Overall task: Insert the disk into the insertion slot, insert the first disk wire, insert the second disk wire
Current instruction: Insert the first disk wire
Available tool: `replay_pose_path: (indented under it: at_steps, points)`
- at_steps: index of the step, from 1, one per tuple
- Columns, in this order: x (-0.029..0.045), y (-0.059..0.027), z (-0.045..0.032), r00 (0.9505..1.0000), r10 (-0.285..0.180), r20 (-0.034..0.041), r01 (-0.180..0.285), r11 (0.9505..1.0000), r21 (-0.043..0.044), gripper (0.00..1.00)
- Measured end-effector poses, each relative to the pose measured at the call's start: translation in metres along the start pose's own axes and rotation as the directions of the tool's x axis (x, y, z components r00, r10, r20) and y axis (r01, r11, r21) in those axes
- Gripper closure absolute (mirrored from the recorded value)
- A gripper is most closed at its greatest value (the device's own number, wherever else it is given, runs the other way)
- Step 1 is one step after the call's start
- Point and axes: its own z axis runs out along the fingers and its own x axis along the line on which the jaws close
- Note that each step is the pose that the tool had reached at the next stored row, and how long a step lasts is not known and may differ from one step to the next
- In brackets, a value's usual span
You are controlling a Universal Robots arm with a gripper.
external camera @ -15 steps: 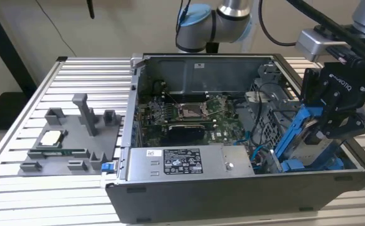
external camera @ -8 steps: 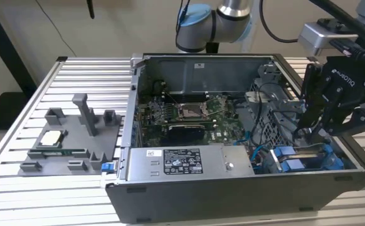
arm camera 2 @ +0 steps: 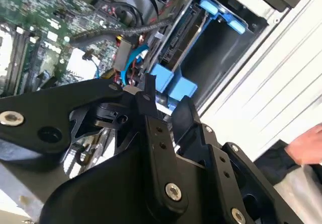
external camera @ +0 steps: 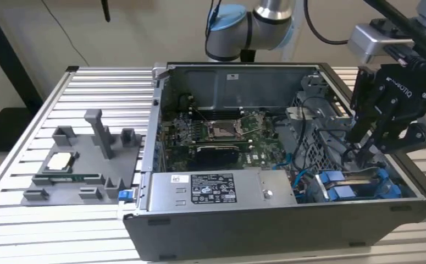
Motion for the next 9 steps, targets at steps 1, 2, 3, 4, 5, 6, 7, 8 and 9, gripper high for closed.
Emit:
replay_pose_path:
  at_steps: [1,2,3,4,5,6,7,8,9]
  points:
    - [-0.0002,0.0,0.0,0.9998,-0.001,0.0181,0.001,1.0,0.0024,0.59]
    - [-0.0002,0.0001,0.0,0.9993,-0.001,0.0362,0.001,1.0,0.0054,0.59]
    - [-0.0002,0.0001,0.0,0.9985,-0.002,0.0547,0.002,1.0,0.0089,0.59]
    - [-0.0003,0.0001,0.0,0.9974,-0.003,0.0714,0.002,0.9999,0.0125,0.59]
    - [-0.0003,0.0001,0.0,0.9962,-0.004,0.0867,0.003,0.9999,0.0164,0.59]
    - [-0.0003,0.0,0.0,0.9953,-0.008,0.096,0.006,0.9998,0.0202,0.59]
    - [-0.0003,-0.0001,-0.0001,0.9947,-0.012,0.1021,0.01,0.9997,0.0214,0.59]
    - [-0.0003,-0.0001,-0.0007,0.9941,-0.017,0.107,0.015,0.9997,0.0214,0.59]
    - [-0.0004,-0.0001,-0.0018,0.9937,-0.021,0.1096,0.019,0.9996,0.0212,0.59]
